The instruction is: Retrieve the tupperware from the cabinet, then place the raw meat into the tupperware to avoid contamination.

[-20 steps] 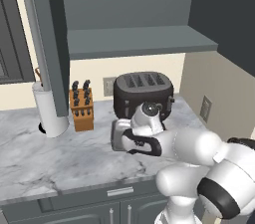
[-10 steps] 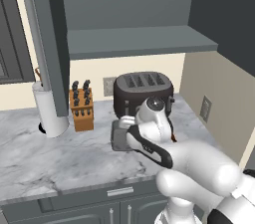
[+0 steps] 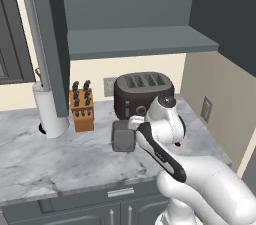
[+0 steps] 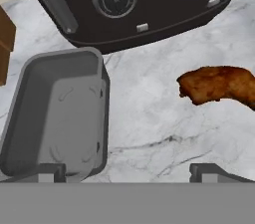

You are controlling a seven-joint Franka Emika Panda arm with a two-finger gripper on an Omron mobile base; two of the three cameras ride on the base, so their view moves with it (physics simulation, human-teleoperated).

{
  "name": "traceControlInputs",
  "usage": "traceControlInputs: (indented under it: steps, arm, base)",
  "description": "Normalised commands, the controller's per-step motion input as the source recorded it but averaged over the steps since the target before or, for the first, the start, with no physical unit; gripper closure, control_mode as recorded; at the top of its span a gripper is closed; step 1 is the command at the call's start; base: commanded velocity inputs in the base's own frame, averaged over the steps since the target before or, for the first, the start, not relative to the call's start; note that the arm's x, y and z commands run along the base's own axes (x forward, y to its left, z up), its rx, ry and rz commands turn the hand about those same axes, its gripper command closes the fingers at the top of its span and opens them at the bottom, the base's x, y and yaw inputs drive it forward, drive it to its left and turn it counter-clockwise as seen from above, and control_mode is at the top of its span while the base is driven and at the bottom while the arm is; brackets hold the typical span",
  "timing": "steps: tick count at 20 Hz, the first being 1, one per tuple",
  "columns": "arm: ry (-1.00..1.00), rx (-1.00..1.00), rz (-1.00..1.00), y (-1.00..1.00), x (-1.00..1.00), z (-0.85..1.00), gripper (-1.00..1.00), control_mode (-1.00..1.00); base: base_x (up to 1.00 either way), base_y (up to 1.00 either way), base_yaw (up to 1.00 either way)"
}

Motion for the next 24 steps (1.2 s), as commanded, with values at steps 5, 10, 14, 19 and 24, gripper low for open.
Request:
traceControlInputs:
  steps: [5,10,14,19,24]
  arm:
    - [0.04,0.00,0.00,-0.29,-0.23,0.08,-1.00,-1.00]
    - [0.03,0.00,0.00,-0.31,-0.12,0.00,-1.00,-1.00]
    - [0.02,0.00,0.00,-0.32,-0.04,0.00,-1.00,-1.00]
    - [0.01,0.00,0.00,-0.35,0.00,0.00,-1.00,-1.00]
    - [0.02,0.00,0.00,-0.36,0.00,0.00,-1.00,-1.00]
  base:
    - [0.00,0.00,0.00]
    - [0.00,0.00,0.00]
    - [0.00,0.00,0.00]
    - [0.00,0.00,0.00]
    - [0.00,0.00,0.00]
